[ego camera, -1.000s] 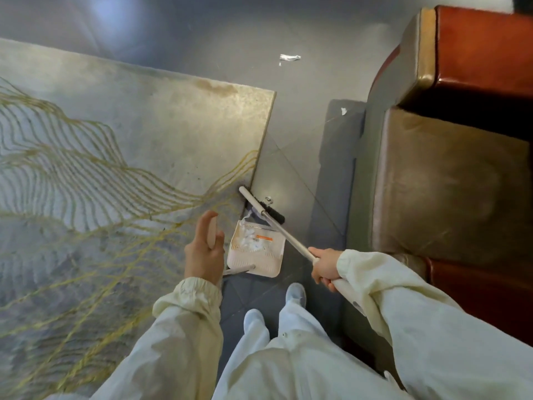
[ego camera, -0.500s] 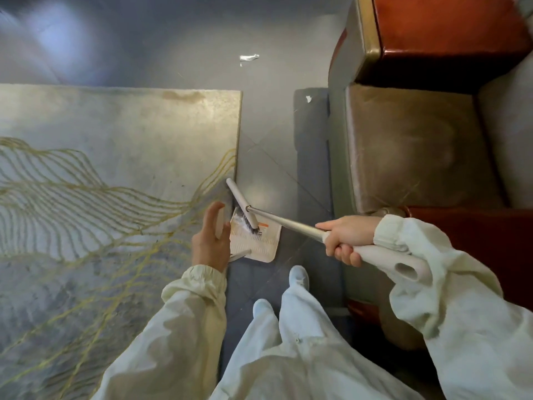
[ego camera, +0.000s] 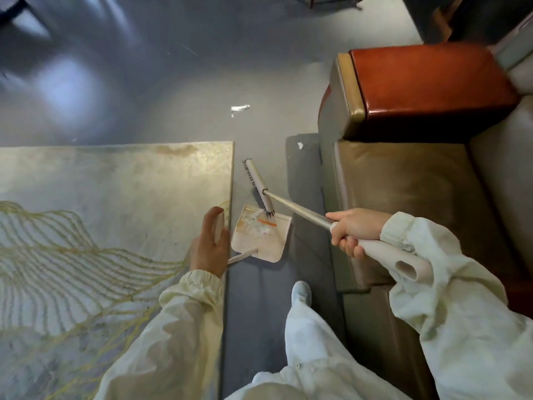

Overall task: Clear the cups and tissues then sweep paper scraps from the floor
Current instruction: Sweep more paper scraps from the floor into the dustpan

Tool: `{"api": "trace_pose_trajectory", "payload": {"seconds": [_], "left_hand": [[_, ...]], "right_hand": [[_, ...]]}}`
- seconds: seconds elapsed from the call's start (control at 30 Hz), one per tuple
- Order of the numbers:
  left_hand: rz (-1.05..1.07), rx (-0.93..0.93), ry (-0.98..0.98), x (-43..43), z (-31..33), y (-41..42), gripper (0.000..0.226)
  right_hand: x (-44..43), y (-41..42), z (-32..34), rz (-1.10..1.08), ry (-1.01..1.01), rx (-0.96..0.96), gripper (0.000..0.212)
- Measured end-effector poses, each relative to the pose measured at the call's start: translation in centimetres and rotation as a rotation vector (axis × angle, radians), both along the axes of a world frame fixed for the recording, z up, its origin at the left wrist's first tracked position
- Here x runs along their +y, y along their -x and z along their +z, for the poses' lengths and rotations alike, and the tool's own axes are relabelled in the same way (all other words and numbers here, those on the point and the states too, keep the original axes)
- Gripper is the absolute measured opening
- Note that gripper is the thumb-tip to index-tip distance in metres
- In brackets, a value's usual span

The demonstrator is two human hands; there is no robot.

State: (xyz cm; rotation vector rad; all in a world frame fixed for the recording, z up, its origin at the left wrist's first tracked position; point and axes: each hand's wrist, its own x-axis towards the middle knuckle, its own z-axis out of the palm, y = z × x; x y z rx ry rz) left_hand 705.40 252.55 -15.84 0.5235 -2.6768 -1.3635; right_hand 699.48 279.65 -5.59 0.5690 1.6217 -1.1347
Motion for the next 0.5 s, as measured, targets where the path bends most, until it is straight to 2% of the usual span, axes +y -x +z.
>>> {"api": "trace_pose_trajectory", "payload": {"seconds": [0.17,0.3,0.5], "left_hand": [[-0.007,0.025,0.032,1.4,1.3,9.2,0.032],[0.001,0.040,0.017,2.0,2.4,16.6,0.033],[-0.074,-0.021,-0.018,1.2,2.0,28.4,0.033]], "right_hand": [[0.5,9.3,0.2,-0.053,-0.016,0.066,0.072],[-0.2,16.8,-0.4,-0.003,-0.097,0.120,0.073],[-1.0,27.0,-4.4,0.034,-0.242,0.215,0.068]]}}
